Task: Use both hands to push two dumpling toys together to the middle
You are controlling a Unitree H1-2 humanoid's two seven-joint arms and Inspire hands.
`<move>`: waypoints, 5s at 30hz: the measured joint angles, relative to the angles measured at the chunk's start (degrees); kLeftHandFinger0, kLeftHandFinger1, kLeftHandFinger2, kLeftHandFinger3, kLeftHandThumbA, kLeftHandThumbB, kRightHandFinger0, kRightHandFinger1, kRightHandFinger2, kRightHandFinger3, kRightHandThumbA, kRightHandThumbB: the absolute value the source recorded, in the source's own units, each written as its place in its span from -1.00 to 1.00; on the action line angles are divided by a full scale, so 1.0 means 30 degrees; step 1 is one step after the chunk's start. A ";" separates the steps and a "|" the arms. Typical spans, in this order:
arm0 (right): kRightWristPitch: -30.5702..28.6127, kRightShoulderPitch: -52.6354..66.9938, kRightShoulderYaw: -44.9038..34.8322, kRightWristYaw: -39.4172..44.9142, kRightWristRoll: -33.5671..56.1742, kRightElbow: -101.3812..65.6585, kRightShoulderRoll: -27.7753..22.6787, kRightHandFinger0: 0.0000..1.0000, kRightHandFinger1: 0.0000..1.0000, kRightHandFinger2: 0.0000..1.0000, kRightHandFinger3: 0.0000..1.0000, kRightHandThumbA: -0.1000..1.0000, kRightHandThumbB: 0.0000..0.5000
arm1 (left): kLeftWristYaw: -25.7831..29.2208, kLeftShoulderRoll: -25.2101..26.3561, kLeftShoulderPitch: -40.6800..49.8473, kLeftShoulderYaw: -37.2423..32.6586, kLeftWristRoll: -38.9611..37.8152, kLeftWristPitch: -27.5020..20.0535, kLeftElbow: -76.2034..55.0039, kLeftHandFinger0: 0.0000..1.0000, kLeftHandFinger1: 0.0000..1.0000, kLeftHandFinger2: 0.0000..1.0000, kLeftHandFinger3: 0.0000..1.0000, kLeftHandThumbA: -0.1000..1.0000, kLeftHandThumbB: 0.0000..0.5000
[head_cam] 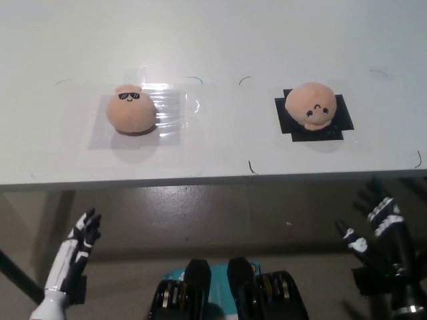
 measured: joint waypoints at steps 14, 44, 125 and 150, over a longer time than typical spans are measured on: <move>-0.0157 -0.0096 -0.0220 -0.0056 0.0572 -0.4935 -0.0055 0.87 1.00 1.00 1.00 0.86 0.00 | -0.0303 -0.0517 0.0923 0.1493 -0.0899 -0.0397 -0.7939 0.68 0.70 0.81 1.00 0.98 -0.30; 0.2469 -1.1890 -0.1273 0.0077 0.1233 0.6979 -0.3368 1.00 1.00 1.00 1.00 1.00 -0.05 | -0.0991 0.2794 -1.0347 0.2397 -0.1281 0.2481 -0.0046 1.00 1.00 1.00 1.00 1.00 0.41; 0.2265 -1.7264 -0.5597 0.3774 0.5566 2.2197 -0.0779 1.00 1.00 1.00 1.00 1.00 -0.08 | -0.2423 -0.0166 -1.6155 0.1189 -0.1720 -0.0048 1.5184 1.00 1.00 1.00 1.00 1.00 0.73; 0.1554 -1.6281 -0.5284 0.4058 0.5544 2.1547 0.0097 1.00 1.00 1.00 1.00 1.00 -0.01 | -0.1790 -0.0668 -1.4410 0.0747 -0.1632 -0.1239 1.5875 1.00 1.00 1.00 1.00 1.00 0.69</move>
